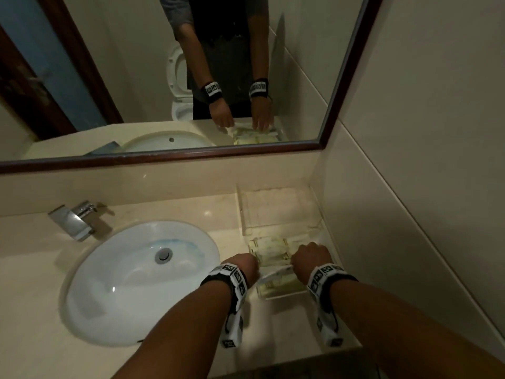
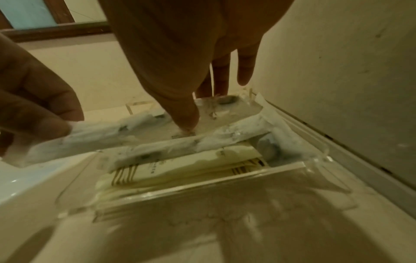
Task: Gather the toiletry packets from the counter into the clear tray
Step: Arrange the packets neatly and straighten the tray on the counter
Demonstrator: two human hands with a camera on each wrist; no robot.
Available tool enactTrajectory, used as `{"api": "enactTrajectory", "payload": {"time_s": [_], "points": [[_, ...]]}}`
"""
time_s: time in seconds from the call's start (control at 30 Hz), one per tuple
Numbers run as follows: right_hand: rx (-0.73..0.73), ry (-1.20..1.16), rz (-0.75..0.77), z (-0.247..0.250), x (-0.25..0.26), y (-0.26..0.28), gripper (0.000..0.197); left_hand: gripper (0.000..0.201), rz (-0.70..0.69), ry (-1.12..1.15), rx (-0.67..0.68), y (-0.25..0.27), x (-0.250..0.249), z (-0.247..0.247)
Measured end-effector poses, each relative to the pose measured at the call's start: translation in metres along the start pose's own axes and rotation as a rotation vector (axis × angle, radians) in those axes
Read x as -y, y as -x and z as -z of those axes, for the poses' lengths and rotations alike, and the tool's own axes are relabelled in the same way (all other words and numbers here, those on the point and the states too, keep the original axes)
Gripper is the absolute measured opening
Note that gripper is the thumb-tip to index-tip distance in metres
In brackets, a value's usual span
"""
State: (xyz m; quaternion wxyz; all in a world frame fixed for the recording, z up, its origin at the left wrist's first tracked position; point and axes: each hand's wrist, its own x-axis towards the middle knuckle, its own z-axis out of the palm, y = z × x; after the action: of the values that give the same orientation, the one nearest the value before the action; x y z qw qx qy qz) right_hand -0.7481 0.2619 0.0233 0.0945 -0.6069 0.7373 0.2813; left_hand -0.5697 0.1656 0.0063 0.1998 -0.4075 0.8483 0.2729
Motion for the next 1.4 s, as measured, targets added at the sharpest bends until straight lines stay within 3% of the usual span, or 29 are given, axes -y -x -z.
{"api": "enactTrajectory", "payload": {"time_s": [0.5,0.77,0.97,1.4], "points": [[0.010,-0.221,-0.029,-0.039,-0.008,0.010,0.038,0.031,-0.041,-0.008,0.020,-0.009,-0.017,-0.029],[0.034,-0.327,-0.027,-0.052,-0.009,0.003,0.035,0.037,-0.081,0.016,0.000,-0.018,-0.024,-0.035],[0.032,-0.354,-0.025,-0.061,-0.007,-0.003,0.030,0.038,-0.091,0.012,-0.028,-0.027,-0.028,-0.039],[0.104,-0.516,-0.015,-0.057,-0.010,-0.006,0.036,0.033,-0.122,0.071,0.042,-0.024,-0.032,-0.040]]}}
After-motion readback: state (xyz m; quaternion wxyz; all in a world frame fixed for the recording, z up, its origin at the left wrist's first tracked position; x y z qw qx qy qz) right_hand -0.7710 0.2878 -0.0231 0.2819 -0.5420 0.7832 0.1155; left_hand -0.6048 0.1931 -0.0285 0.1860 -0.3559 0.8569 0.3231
